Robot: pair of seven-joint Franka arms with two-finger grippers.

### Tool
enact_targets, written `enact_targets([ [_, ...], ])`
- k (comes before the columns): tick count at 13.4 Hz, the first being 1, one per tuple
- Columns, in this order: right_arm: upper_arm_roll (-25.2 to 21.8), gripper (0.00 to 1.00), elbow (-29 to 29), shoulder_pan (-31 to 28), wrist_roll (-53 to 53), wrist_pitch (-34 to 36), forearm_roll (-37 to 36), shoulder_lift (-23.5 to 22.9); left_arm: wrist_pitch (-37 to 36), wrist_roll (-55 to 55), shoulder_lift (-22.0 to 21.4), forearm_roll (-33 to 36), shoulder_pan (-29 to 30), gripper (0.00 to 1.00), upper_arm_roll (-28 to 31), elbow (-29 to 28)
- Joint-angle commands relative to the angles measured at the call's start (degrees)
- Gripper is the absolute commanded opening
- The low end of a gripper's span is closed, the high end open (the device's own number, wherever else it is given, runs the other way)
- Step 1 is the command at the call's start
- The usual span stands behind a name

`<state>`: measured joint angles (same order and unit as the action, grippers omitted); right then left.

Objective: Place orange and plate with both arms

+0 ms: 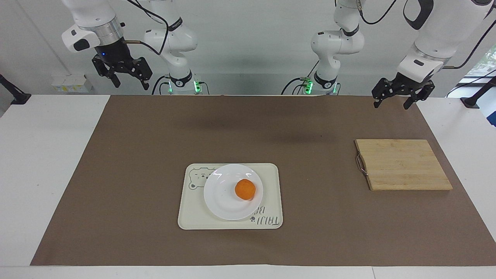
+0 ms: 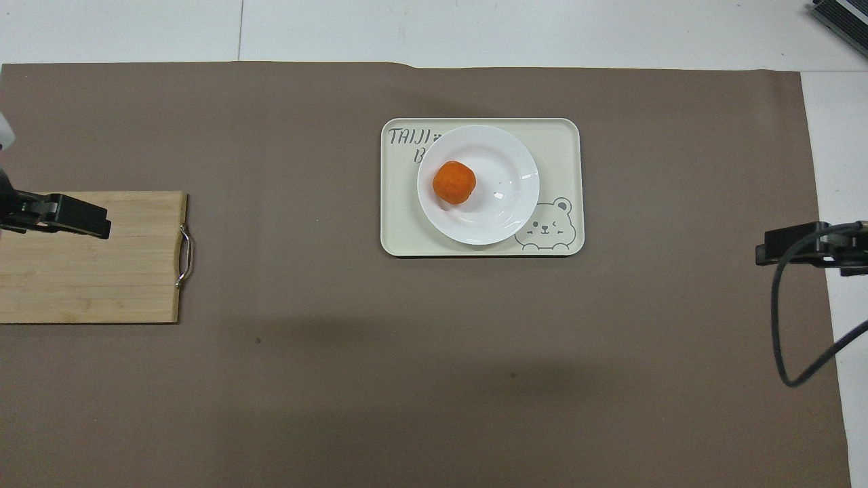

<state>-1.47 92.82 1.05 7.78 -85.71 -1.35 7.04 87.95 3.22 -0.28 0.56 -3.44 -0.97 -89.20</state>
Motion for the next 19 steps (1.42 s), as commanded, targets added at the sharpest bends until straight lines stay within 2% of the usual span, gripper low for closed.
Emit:
enact_targets([
  [1,0.33,1.0,-0.62,-1.4,-3.65,-0.86,-4.19,-0.01,-0.85,0.39,0.37,0.85,0.63,1.0,-0.53,1.04],
  [7,0.24,1.0,-0.1,-1.31,-3.47,-0.51,-1.21,-0.01,-0.85,0.39,0.37,0.85,0.63,1.0,-0.53,1.04],
  [19,0.06,1.0,0.52,-1.31,-3.39,-0.68,-1.02,-0.01,-0.85,0.39,0.37,0.85,0.63,1.0,-0.53,1.04],
])
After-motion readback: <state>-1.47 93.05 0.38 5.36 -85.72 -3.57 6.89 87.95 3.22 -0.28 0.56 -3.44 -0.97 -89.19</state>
